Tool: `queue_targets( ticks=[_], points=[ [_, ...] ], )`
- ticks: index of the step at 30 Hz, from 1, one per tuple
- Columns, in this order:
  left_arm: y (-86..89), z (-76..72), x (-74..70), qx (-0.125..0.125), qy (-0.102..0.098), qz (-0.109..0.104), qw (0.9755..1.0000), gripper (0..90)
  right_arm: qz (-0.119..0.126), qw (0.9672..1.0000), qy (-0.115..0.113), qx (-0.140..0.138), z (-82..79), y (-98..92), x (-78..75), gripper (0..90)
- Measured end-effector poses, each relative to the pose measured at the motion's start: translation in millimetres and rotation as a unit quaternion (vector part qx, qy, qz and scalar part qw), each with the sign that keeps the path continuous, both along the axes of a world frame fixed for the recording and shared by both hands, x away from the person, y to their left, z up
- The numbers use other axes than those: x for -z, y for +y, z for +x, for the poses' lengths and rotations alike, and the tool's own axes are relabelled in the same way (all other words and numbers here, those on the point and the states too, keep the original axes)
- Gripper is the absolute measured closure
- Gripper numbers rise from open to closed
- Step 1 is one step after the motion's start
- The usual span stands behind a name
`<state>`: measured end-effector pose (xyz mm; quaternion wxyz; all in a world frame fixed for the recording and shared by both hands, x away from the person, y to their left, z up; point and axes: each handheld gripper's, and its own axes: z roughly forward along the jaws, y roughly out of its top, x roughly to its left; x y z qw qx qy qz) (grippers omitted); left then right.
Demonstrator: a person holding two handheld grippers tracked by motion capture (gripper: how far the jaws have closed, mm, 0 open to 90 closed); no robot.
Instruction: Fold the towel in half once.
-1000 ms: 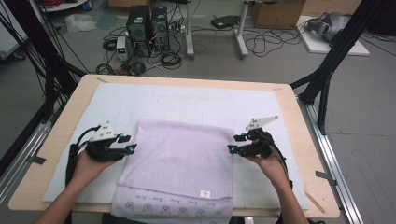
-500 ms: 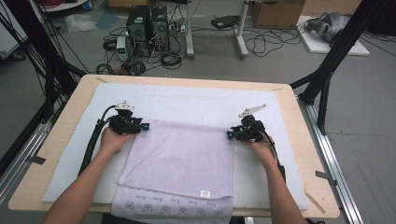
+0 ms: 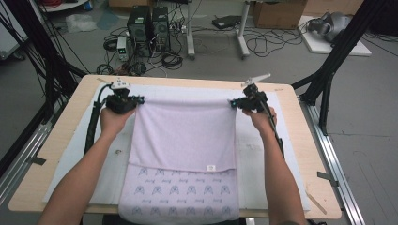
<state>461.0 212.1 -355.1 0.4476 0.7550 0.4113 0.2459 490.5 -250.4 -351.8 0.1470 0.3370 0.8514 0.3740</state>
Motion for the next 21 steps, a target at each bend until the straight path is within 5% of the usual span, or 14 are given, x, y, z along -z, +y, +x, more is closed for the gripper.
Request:
queue_targets(
  ticks=[3,5,8,10,14,16,18,21],
  points=[
    [-3.0,13.7,-10.3,-0.011,-0.001,0.015,0.9998,84.6,0.003,0.9998,-0.017,0.01,12.3,1.6,-26.2,82.9],
    [-0.7,19.1,-4.2,-0.016,0.022,0.014,0.9995,72.4,0.007,0.9995,-0.024,0.019,15.5,2.9,-27.5,67.9],
    [4.3,16.4,10.1,-0.013,0.045,0.025,0.9986,60.3,0.007,0.9996,0.013,0.026,17.7,1.5,-12.9,56.7],
    [10.5,10.7,17.6,-0.011,0.045,0.021,0.9987,57.9,-0.005,0.9997,0.004,0.022,10.1,1.0,-1.8,53.2],
    [20.2,-2.7,29.0,-0.002,0.057,0.015,0.9983,50.3,-0.001,0.9997,0.023,0.012,-9.2,0.1,18.4,51.0],
    [21.2,-13.1,32.6,0.014,0.058,0.015,0.9981,48.9,-0.007,0.9982,0.06,0.003,-17.5,3.3,25.7,49.0],
    [20.4,-25.0,35.0,0.03,0.056,0.018,0.9978,48.9,-0.035,0.9986,0.039,-0.012,-33.8,7.8,31.1,52.1],
    [16.6,-44.2,39.9,0.057,0.055,0.023,0.9966,50.9,-0.009,0.999,0.035,-0.026,-53.0,6.4,37.9,52.8]
  ],
)
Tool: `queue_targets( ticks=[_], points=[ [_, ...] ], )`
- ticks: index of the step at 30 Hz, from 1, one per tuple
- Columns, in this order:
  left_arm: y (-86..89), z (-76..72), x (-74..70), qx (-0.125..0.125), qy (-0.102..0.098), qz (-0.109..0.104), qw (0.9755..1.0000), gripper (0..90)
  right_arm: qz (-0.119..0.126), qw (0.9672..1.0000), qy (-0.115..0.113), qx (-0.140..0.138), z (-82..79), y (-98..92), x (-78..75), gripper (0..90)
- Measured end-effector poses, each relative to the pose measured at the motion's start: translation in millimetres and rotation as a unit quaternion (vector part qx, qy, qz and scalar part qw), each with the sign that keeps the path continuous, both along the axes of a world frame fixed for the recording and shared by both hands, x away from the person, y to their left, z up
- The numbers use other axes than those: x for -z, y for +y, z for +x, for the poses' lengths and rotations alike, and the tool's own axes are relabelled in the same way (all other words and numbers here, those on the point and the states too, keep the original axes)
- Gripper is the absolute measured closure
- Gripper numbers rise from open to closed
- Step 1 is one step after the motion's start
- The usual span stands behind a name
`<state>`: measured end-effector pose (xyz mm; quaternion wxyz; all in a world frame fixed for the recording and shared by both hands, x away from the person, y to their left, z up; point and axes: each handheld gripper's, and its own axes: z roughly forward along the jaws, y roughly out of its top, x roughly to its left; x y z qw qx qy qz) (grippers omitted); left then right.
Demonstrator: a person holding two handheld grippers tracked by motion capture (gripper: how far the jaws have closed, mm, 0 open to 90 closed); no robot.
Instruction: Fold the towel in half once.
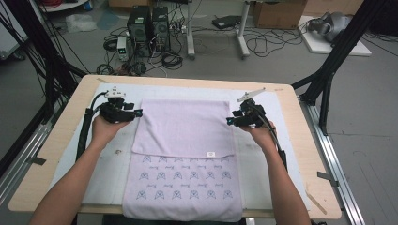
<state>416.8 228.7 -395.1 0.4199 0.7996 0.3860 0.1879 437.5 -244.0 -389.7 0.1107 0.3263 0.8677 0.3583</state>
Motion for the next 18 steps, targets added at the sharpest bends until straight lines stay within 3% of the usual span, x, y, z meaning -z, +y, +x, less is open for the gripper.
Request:
queue_targets(
  ticks=[3,8,11,13,15,18],
  points=[
    [-4.3,-20.7,6.6,0.03,-0.003,0.006,0.9995,55.9,0.011,0.9998,-0.003,-0.014,-19.5,-2.1,5.5,54.4],
    [-5.0,-47.8,19.2,0.062,0.014,0.01,0.9979,59.2,0.033,0.9989,-0.006,-0.032,-46.8,-7.4,12.3,56.7],
    [-2.3,-63.4,25.7,0.07,0.016,0.004,0.9974,58.9,0.03,0.9984,-0.002,-0.049,-62.0,-7.9,21.0,57.8],
    [-0.5,-73.8,29.7,0.071,0.016,-0.002,0.9973,58.7,0.021,0.9979,0.017,-0.06,-69.9,-6.6,27.7,57.2],
    [-0.7,-81.8,34.5,0.075,0.021,0.005,0.997,58.7,0.02,0.9977,-0.002,-0.064,-79.3,-5.3,33.3,57.9],
    [-1.6,-88.4,41.4,0.081,0.025,0.015,0.9963,58.9,0.019,0.9978,0.001,-0.064,-83.8,-3.9,40.4,57.4]
  ],
)
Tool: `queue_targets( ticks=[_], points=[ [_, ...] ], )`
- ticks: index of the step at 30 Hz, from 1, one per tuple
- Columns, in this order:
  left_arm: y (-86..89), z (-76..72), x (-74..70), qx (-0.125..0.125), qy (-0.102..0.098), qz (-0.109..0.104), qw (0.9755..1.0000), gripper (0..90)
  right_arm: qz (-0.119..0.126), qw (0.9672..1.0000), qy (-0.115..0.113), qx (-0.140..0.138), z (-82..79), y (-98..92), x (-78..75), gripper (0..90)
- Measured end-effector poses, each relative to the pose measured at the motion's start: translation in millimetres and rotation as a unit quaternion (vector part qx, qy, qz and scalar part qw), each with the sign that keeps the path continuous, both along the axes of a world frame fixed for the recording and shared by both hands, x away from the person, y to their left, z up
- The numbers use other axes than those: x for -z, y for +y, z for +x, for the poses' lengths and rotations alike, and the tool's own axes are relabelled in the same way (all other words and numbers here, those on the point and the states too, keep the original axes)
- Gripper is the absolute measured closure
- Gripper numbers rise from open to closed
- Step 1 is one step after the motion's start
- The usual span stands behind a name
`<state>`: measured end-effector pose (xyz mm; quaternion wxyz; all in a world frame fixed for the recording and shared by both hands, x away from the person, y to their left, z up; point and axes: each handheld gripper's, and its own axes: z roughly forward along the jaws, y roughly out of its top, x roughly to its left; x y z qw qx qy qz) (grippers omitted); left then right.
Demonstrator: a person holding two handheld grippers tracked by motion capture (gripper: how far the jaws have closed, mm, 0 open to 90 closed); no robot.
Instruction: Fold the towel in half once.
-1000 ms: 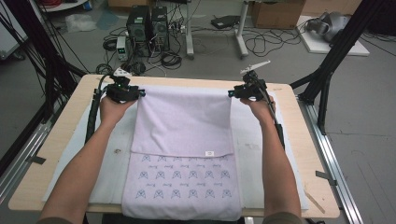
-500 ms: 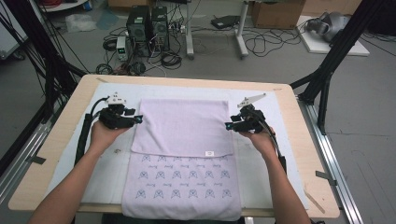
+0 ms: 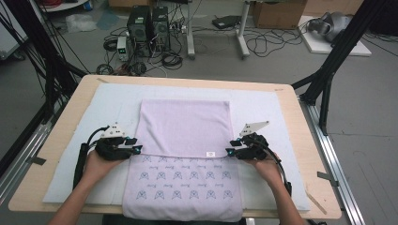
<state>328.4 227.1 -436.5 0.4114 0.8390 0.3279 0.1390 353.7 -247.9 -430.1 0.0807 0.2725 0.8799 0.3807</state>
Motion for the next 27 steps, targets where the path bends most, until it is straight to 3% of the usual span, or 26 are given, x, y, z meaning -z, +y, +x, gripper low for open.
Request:
queue_targets(
  ticks=[4,11,14,19,27],
  points=[
    [-2.1,-1.1,6.7,0.003,0.002,0.019,0.9998,62.8,-0.019,0.9998,-0.002,0.0,-1.6,2.7,4.0,59.2],
    [-4.0,-2.8,8.1,-0.012,-0.019,0.035,0.9991,77.0,-0.016,0.9999,-0.002,0.006,-3.3,3.8,9.5,68.3],
    [-3.6,-2.3,8.3,-0.015,-0.02,0.033,0.9991,83.5,-0.018,0.9998,-0.002,0.009,-4.7,4.9,9.3,73.7],
    [-1.6,-1.8,7.4,-0.014,-0.018,0.026,0.9994,85.7,-0.008,0.9999,0.004,0.006,-3.9,3.7,9.6,85.7],
    [2.3,-3.9,1.3,-0.015,-0.022,-0.003,0.9996,85.7,-0.004,1.0,0.003,0.003,-3.6,2.2,7.1,87.1]
  ],
)
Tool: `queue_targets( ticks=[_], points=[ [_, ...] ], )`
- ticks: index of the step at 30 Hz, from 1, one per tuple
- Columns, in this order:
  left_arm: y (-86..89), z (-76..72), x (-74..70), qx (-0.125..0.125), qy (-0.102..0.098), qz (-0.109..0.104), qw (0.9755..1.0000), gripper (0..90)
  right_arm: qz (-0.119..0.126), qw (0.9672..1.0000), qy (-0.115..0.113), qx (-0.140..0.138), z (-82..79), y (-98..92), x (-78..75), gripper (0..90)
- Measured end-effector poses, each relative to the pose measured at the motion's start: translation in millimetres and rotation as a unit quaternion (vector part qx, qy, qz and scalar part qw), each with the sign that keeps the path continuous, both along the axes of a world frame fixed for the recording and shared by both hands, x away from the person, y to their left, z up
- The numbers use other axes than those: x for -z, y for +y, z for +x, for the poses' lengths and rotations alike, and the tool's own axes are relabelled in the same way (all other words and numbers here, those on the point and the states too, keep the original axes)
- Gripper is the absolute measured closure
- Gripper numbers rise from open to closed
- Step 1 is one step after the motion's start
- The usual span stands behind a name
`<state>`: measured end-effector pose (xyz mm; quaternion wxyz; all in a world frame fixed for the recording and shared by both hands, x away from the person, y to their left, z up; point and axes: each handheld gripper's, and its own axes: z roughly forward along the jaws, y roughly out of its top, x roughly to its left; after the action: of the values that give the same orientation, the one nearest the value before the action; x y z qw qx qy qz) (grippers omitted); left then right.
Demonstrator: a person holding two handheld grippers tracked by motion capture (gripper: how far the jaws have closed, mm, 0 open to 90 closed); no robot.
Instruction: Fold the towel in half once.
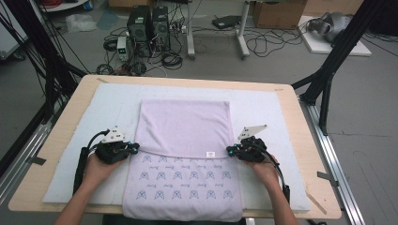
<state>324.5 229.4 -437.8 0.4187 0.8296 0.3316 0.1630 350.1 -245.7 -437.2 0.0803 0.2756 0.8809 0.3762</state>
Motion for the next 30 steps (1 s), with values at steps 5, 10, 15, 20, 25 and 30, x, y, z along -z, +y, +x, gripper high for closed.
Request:
queue_targets(
  ticks=[5,10,15,20,25,30],
  points=[
    [4.1,-0.4,-6.8,-0.002,-0.004,-0.022,0.9997,85.7,0.018,0.9998,-0.008,0.001,-0.6,-3.6,-6.9,87.2],
    [6.1,-3.1,-16.0,0.001,-0.006,-0.033,0.9994,85.8,0.035,0.9992,-0.019,-0.004,-3.6,-7.5,-16.6,87.4],
    [8.4,-15.5,-30.4,0.004,-0.029,-0.031,0.9991,85.9,0.052,0.9982,-0.026,-0.014,-11.7,-10.7,-33.4,87.5],
    [9.8,-46.5,-38.3,0.029,-0.034,-0.025,0.9987,86.0,0.044,0.9983,-0.021,-0.029,-31.9,-12.8,-41.6,87.6],
    [8.4,-92.7,-31.0,0.076,-0.024,-0.028,0.9964,85.1,0.054,0.9975,-0.01,-0.045,-69.4,-20.3,-35.8,87.5],
    [3.0,-93.0,-18.4,0.082,-0.015,-0.002,0.9966,63.3,0.057,0.997,0.014,-0.051,-77.8,-22.5,-20.0,69.4]
  ],
)
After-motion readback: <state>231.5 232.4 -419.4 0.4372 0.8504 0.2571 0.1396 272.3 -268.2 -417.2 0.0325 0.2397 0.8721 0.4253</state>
